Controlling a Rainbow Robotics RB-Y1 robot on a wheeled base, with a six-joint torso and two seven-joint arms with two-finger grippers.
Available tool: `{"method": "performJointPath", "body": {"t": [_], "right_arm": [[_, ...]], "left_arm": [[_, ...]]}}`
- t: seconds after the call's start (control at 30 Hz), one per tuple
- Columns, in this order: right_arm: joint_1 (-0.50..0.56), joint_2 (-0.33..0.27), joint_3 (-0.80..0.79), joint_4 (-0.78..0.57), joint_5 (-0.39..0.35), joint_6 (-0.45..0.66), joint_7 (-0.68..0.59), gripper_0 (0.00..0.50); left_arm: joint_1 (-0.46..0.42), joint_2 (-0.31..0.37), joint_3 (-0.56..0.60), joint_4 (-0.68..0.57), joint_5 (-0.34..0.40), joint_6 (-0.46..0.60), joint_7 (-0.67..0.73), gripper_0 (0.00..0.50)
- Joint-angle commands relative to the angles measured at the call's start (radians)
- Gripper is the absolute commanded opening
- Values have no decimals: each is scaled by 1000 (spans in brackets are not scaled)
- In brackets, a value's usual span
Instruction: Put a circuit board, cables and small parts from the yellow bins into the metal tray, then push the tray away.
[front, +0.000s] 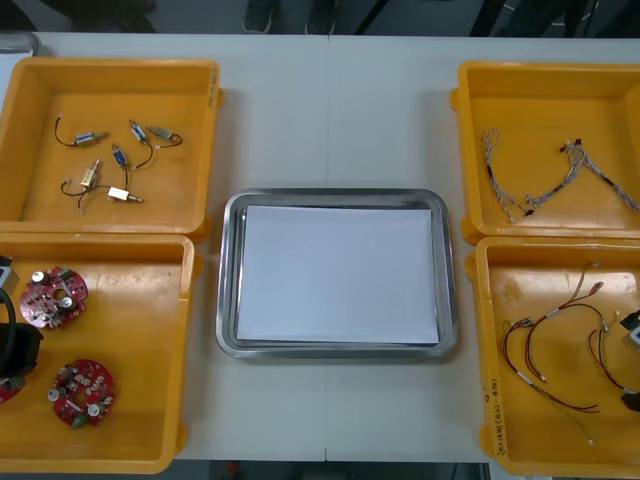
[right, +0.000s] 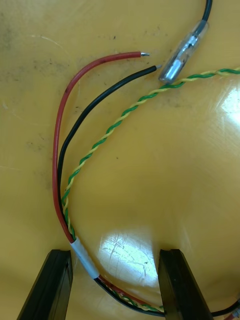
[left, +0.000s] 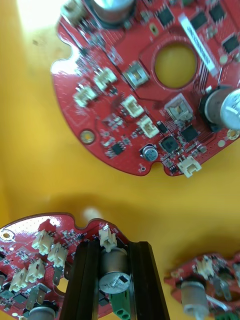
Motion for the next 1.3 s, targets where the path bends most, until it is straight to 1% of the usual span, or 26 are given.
{"method": "performJointPath", "body": {"t": [0.03, 0.17, 0.3, 0.33, 0.37, 0.43, 0.5, 0.73, 0.8, 0.93, 1.07, 1.17, 1.3], "right_arm": [[37, -32, 24, 0, -9, -12, 29, 500], [45, -32, 24, 0, -9, -16, 29, 500], [48, -32, 24, 0, -9, -16, 28, 500], [49, -31, 24, 0, -9, -16, 28, 354], [49, -32, 24, 0, -11, -16, 28, 304], [51, -32, 24, 0, -14, -16, 29, 77], [52, -32, 24, -2, -18, -16, 31, 0], [52, -32, 13, -2, -34, -16, 35, 0], [52, -32, 9, -8, -37, -16, 37, 0], [51, -32, -7, -40, -41, 4, 37, 0], [52, -32, -34, -72, -47, 39, 34, 0], [51, -32, -66, -107, -55, 76, 32, 0], [49, -32, -120, -173, -64, 154, 32, 0]], "left_arm": [[-53, -9, 96, -78, 60, 100, -69, 1], [-88, -3, 140, -117, 94, 186, -72, 0], [-151, 5, 169, -157, 126, 292, -75, 0], [-173, 8, 169, -167, 129, 319, -75, 0], [-183, 8, 169, -171, 130, 330, -73, 0], [-228, 11, 169, -188, 141, 379, -75, 1], [-263, 12, 169, -193, 158, 413, -75, 0], [-420, 12, 145, -196, 259, 531, -70, 2], [-463, 11, 122, -199, 270, 545, -69, 0], [-564, 11, 48, -211, 279, 545, -58, 2], [-638, 11, -29, -211, 290, 545, -46, 0], [-694, 9, -98, -211, 299, 545, -35, 0], [-768, -8, -187, -211, 310, 545, -21, 0]]}}
